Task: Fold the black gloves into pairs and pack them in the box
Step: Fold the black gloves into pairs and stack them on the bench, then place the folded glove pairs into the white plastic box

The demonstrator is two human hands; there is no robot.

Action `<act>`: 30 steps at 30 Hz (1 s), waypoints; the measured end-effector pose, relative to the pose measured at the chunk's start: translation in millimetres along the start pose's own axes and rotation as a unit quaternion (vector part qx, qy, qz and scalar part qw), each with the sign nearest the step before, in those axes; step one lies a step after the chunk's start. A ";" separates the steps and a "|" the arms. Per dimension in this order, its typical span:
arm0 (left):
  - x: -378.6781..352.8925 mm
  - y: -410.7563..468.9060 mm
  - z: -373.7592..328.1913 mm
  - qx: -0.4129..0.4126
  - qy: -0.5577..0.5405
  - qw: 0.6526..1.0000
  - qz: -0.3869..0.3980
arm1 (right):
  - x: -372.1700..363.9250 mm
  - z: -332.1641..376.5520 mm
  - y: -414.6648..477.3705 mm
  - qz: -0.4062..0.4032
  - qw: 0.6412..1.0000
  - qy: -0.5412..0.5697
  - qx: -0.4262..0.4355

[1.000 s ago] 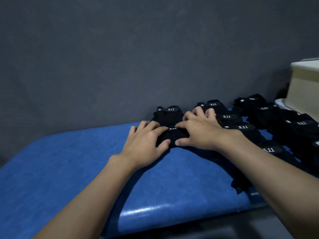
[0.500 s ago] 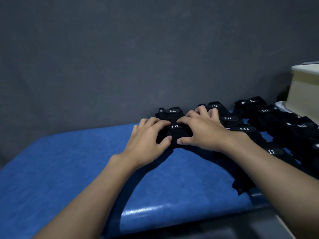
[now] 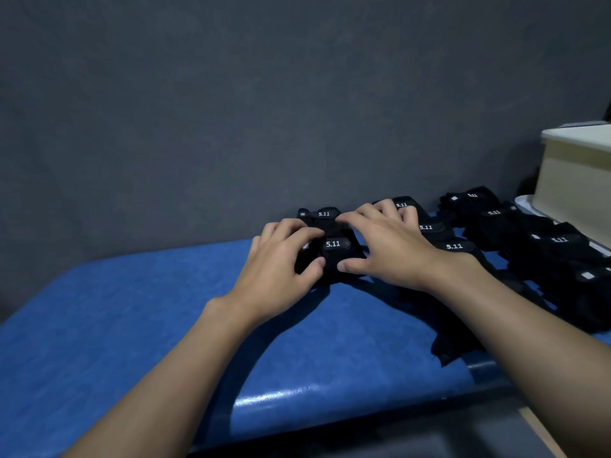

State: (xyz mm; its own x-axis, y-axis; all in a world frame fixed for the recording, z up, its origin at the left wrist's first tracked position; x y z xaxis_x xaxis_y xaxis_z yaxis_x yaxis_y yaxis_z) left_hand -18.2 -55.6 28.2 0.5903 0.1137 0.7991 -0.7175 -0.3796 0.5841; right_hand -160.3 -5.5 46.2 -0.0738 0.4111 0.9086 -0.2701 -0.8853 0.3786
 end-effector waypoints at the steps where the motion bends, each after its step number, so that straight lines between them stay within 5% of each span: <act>1: 1.1 0.1 -0.7 -0.001 -0.001 1.000 -0.002 | 0.8 -0.3 -0.1 -0.002 1.000 0.001 0.000; 14: 15.0 31.2 -34.2 -0.002 -0.004 1.000 -0.028 | 33.3 -37.1 -7.4 -0.022 0.999 0.039 0.029; 30: -49.9 112.1 -237.4 -0.018 -0.056 0.997 0.059 | 111.8 -216.0 -82.2 0.019 0.998 0.055 0.028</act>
State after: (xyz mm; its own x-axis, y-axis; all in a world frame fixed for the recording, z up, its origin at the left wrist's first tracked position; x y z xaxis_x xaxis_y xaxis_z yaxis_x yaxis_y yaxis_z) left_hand -215.9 114.1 87.6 0.5377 -0.0338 0.8424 -0.7959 -0.3502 0.4939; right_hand -353.6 160.2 78.5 -0.1890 0.3964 0.8984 -0.2111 -0.9099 0.3570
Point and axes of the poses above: each hand's wrist, its own y-axis towards the middle knuckle, its own x-axis out of the back of the hand, z = x × y, the point moved 8 cm from there along y, towards the middle knuckle, and after that the axes turned 14 degrees about -x, right-handed, at the moved point
